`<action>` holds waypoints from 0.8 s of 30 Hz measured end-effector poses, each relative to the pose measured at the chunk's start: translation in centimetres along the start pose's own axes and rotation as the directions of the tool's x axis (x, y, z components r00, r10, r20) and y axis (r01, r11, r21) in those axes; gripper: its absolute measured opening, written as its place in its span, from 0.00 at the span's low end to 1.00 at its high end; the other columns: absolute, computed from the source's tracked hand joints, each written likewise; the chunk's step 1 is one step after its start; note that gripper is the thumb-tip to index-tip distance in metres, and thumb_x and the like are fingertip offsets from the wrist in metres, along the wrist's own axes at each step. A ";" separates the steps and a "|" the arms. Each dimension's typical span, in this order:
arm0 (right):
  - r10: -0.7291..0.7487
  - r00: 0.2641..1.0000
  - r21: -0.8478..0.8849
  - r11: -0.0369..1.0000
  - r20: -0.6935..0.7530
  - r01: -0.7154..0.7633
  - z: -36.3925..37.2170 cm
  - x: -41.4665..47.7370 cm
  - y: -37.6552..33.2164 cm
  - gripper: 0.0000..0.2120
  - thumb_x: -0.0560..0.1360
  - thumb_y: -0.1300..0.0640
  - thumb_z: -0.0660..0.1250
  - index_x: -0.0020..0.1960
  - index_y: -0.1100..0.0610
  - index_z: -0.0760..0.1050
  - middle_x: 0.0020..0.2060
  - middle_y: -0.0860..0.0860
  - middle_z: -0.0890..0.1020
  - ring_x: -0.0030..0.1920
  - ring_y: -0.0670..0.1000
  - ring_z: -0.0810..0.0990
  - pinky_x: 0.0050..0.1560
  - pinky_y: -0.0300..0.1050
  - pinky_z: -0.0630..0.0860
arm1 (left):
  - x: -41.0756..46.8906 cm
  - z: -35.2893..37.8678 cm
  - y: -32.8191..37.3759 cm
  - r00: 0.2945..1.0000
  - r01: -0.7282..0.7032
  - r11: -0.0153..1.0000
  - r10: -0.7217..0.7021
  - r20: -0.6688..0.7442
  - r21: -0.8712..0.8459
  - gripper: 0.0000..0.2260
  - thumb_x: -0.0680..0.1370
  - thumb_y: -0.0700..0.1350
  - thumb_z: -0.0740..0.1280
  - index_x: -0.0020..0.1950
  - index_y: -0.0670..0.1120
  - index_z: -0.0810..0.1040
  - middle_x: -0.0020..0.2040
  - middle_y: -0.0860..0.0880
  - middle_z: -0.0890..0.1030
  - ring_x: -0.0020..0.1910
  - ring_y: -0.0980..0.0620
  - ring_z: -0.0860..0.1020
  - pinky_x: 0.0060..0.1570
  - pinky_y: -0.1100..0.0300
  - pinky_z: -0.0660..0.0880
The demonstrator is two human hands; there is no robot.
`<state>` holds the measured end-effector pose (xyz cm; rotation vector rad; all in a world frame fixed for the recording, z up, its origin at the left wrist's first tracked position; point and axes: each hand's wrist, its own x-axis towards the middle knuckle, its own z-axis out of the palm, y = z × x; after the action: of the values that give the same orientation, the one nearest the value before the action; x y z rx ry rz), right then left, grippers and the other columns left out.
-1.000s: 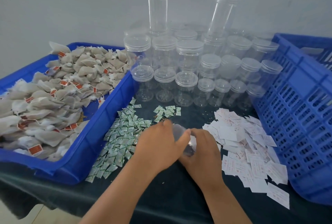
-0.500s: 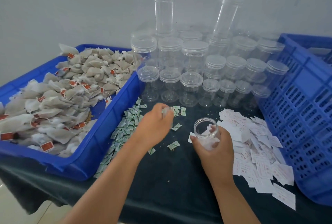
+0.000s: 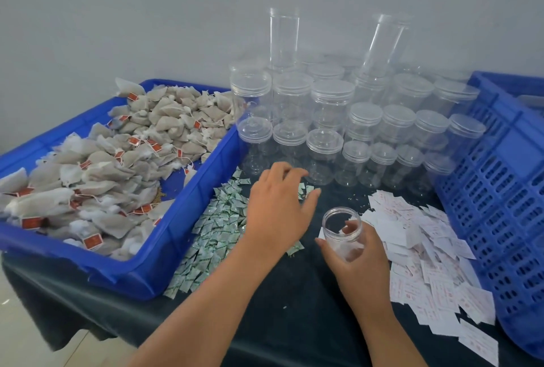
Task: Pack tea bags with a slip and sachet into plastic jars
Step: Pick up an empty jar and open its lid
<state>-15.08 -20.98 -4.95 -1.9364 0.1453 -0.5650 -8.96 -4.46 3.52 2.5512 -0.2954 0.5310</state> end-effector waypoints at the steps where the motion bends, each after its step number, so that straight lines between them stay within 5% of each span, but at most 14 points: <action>1: 0.003 1.000 0.002 1.000 0.004 -0.003 -0.1 0.0 0.1 0.24 0.63 0.31 0.76 0.55 0.34 0.74 0.55 0.33 0.81 0.55 0.37 0.80 0.47 0.37 0.73 | -0.6 -2.4 0.9 0.999 -0.036 0.999 0.035 -0.017 -0.037 0.18 0.81 0.62 0.66 0.67 0.55 0.79 0.62 0.57 0.75 0.59 0.54 0.77 0.59 0.56 0.75; 3: 0.019 1.000 -0.007 1.000 0.015 -0.019 -0.2 0.0 0.4 0.24 0.64 0.33 0.79 0.55 0.35 0.74 0.55 0.34 0.81 0.55 0.38 0.81 0.47 0.39 0.74 | -1.9 -8.0 2.0 0.995 -0.099 0.995 0.099 0.007 -0.022 0.16 0.80 0.66 0.63 0.63 0.61 0.77 0.59 0.62 0.75 0.54 0.61 0.77 0.49 0.62 0.74; 6: 0.042 0.999 -0.026 0.999 0.032 -0.041 -0.3 0.0 0.6 0.22 0.66 0.38 0.81 0.55 0.33 0.74 0.54 0.32 0.81 0.52 0.36 0.79 0.45 0.41 0.73 | -2.4 -16.9 1.6 0.948 -0.148 0.976 0.093 0.304 0.161 0.22 0.76 0.74 0.53 0.64 0.68 0.71 0.59 0.66 0.76 0.54 0.64 0.77 0.49 0.61 0.72; 9: 0.058 0.997 -0.013 0.998 0.057 -0.057 -0.3 -0.1 0.5 0.23 0.67 0.41 0.82 0.55 0.32 0.74 0.55 0.31 0.80 0.52 0.33 0.79 0.46 0.40 0.73 | 0.8 -22.8 -0.7 0.801 -0.147 0.902 -0.132 0.583 0.405 0.26 0.73 0.74 0.51 0.68 0.71 0.69 0.58 0.67 0.75 0.54 0.63 0.75 0.45 0.65 0.67; 11: 0.064 0.995 -0.005 0.998 0.079 -0.064 -0.3 -0.1 0.3 0.24 0.67 0.42 0.84 0.55 0.31 0.74 0.53 0.31 0.81 0.51 0.33 0.79 0.46 0.42 0.74 | 4.7 -23.6 -4.0 0.694 -0.114 0.846 -0.307 0.651 0.521 0.22 0.77 0.72 0.57 0.70 0.70 0.70 0.60 0.67 0.74 0.56 0.60 0.74 0.46 0.65 0.67; 15: 0.058 0.993 -0.007 0.998 0.103 -0.057 0.0 -0.3 -0.7 0.24 0.61 0.33 0.78 0.54 0.29 0.74 0.52 0.29 0.81 0.50 0.31 0.79 0.45 0.39 0.73 | 12.6 -19.4 -13.9 0.704 0.047 0.769 -0.478 0.525 0.637 0.29 0.81 0.67 0.62 0.81 0.61 0.64 0.76 0.51 0.72 0.74 0.46 0.70 0.73 0.46 0.68; 18: 0.043 0.994 -0.005 0.999 0.098 -0.043 0.3 -0.1 -0.5 0.25 0.57 0.33 0.78 0.53 0.30 0.75 0.51 0.29 0.81 0.49 0.30 0.79 0.43 0.29 0.75 | 14.5 -15.1 -20.1 0.752 0.245 0.763 -0.539 0.380 0.598 0.40 0.78 0.72 0.63 0.85 0.60 0.52 0.85 0.44 0.55 0.83 0.39 0.56 0.78 0.40 0.58; 21: 0.075 0.990 -0.028 0.997 0.117 -0.072 0.5 0.3 0.5 0.24 0.59 0.44 0.84 0.51 0.38 0.78 0.48 0.33 0.84 0.47 0.32 0.82 0.43 0.28 0.76 | 15.3 -11.8 -24.3 0.755 0.390 0.764 -0.585 0.296 0.514 0.48 0.70 0.78 0.66 0.84 0.64 0.48 0.86 0.45 0.40 0.84 0.37 0.42 0.79 0.35 0.48; 24: 0.051 0.991 -0.081 0.996 0.122 -0.041 1.1 0.9 1.1 0.25 0.58 0.46 0.83 0.51 0.41 0.77 0.43 0.41 0.85 0.45 0.44 0.84 0.42 0.37 0.76 | 16.2 -9.4 -26.7 0.737 0.396 0.786 -0.580 0.346 0.474 0.56 0.63 0.81 0.68 0.84 0.63 0.47 0.85 0.43 0.39 0.83 0.34 0.51 0.79 0.36 0.57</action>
<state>-13.59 -20.86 -5.97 -2.0329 0.1341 -0.4119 10.82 21.33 6.14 2.9365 0.3760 -0.2971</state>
